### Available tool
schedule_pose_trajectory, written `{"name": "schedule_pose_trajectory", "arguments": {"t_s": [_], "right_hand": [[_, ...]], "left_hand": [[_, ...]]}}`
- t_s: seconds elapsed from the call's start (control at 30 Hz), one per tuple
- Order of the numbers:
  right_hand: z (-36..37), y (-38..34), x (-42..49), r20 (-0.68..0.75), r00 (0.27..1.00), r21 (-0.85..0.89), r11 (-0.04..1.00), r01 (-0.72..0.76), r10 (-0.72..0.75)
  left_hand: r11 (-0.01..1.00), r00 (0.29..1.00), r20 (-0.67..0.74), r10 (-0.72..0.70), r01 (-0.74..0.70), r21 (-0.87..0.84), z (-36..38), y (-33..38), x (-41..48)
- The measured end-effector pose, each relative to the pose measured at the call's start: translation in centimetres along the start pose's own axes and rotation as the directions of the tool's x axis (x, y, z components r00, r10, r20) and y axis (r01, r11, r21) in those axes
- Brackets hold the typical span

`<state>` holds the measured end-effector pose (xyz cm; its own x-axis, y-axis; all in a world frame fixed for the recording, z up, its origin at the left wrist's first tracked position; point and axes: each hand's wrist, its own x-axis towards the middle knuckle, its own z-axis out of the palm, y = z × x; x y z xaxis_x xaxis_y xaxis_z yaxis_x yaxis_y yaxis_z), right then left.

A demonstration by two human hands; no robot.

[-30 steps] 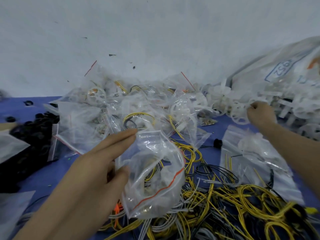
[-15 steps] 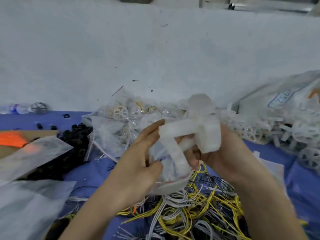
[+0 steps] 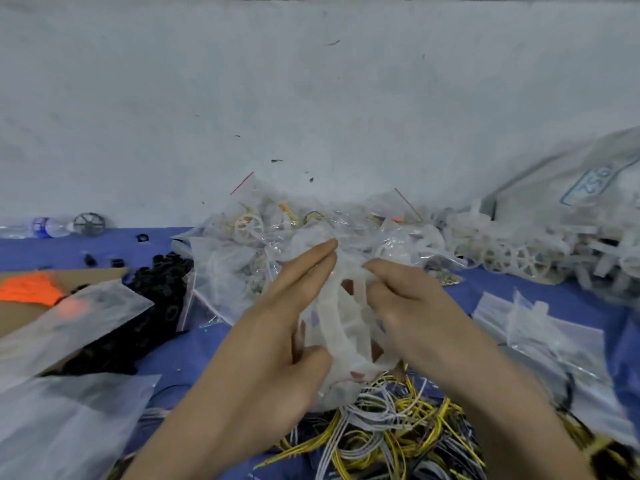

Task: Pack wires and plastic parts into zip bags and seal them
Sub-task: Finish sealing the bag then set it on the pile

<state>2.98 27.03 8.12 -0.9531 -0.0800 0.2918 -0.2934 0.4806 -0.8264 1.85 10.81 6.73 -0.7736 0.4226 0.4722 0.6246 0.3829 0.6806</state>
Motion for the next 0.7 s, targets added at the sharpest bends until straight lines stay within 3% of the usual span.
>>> {"name": "schedule_pose_trajectory", "arguments": {"t_s": [0.17,0.27,0.3,0.37,0.43,0.47,0.57,0.7], "right_hand": [[1.0,0.7,0.2,0.09,0.986,-0.175,0.977,-0.122,0.139],[1.3,0.8,0.2,0.05,0.979,-0.312,0.934,-0.174,0.199],[1.2,0.6,0.2,0.085,0.971,-0.273,0.942,-0.194,0.224],[0.5,0.3,0.3,0.218,0.935,0.033,0.955,-0.295,0.281],[-0.6,-0.2,0.3,0.278,0.903,0.458,0.781,-0.424,0.327],[-1.1,0.0,0.3,0.255,0.915,0.582,0.706,-0.403,0.312],[-1.2,0.5,0.0,0.194,0.959,0.582,0.762,-0.284,0.209],[-1.0,0.9,-0.2,0.221,0.971,0.347,0.923,-0.167,0.093]], "left_hand": [[1.0,1.0,-0.023,0.017,-0.018,-0.023,0.5,0.0,-0.7],[0.979,0.979,0.144,0.143,-0.161,0.127,0.5,0.8,-1.6],[0.975,0.973,0.171,0.155,-0.178,0.132,0.3,0.9,-1.6],[0.984,0.984,0.11,0.138,-0.149,0.097,-0.2,0.7,-1.3],[0.975,0.99,-0.05,0.13,-0.119,0.188,-1.0,0.1,-1.1],[0.966,0.986,-0.1,0.135,-0.109,0.233,-1.4,-0.2,-1.0],[0.965,0.985,-0.14,0.098,-0.059,0.257,-2.0,-0.5,-1.3],[0.938,0.992,-0.119,0.039,0.005,0.346,-1.7,0.0,-1.2]]}}
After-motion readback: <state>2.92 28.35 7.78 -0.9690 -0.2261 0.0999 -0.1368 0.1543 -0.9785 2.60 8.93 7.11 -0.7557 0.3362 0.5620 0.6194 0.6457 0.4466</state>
